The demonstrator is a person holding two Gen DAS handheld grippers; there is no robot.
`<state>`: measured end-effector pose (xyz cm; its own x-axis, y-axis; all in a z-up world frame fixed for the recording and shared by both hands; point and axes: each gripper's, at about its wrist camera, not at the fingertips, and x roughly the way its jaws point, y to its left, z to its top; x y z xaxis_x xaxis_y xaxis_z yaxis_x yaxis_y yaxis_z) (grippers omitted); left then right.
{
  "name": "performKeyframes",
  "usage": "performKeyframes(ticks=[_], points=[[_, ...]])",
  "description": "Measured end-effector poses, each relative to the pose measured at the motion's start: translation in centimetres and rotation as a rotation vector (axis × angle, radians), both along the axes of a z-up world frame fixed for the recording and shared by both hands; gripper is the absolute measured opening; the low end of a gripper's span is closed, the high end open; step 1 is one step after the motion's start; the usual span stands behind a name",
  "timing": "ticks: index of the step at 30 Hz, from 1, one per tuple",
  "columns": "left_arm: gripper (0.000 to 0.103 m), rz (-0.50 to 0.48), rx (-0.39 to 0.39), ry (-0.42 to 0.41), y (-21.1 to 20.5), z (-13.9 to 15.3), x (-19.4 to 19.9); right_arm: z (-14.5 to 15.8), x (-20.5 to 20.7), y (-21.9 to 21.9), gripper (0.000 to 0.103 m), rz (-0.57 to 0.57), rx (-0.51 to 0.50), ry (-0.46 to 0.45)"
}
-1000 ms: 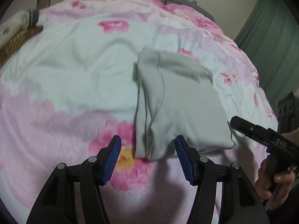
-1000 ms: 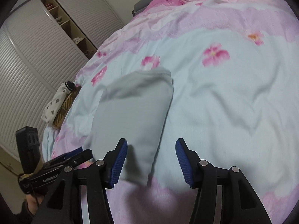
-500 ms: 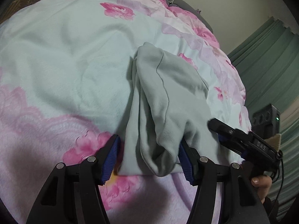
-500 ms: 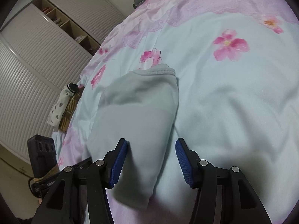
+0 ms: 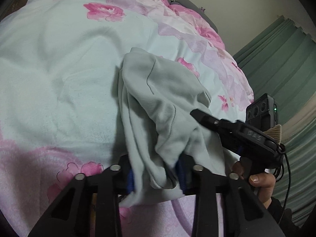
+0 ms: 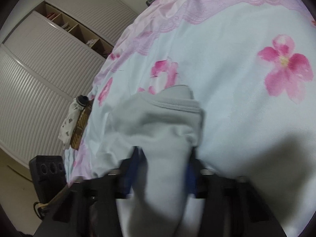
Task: Fold small clothes
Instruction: 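Grasp the bundle end with the left tool while the right tool grasps beside it, then lift the grey bundle with both tools and carry it to the woven basket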
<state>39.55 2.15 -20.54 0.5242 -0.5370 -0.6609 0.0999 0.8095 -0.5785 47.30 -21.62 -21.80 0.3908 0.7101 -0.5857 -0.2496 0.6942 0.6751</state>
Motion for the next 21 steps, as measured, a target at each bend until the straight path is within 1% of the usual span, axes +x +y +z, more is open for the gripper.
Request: performKeyframes(ticks=[1,3,7,17,21], points=[[0.024,-0.002,0.001,-0.006,0.0,0.1,-0.1,-0.1,-0.2,-0.5,0.021,-0.015,0.028,0.006],[0.021,-0.003,0.010,-0.016,0.1,0.4,-0.4,-0.1,-0.5,-0.8,0.019,-0.030,0.044,0.004],[0.019,-0.002,0.024,-0.031,0.3,1.3,-0.9,1.0,-1.5,-0.7,0.018,-0.050,0.044,-0.027],[0.018,-0.003,0.013,-0.086,1.6,4.5,-2.9,6.0,-3.6,-0.1,0.018,-0.058,0.060,-0.114],[0.018,0.008,0.003,-0.109,2.9,6.1,-3.6,8.6,-4.4,1.3,0.017,-0.044,0.057,-0.159]])
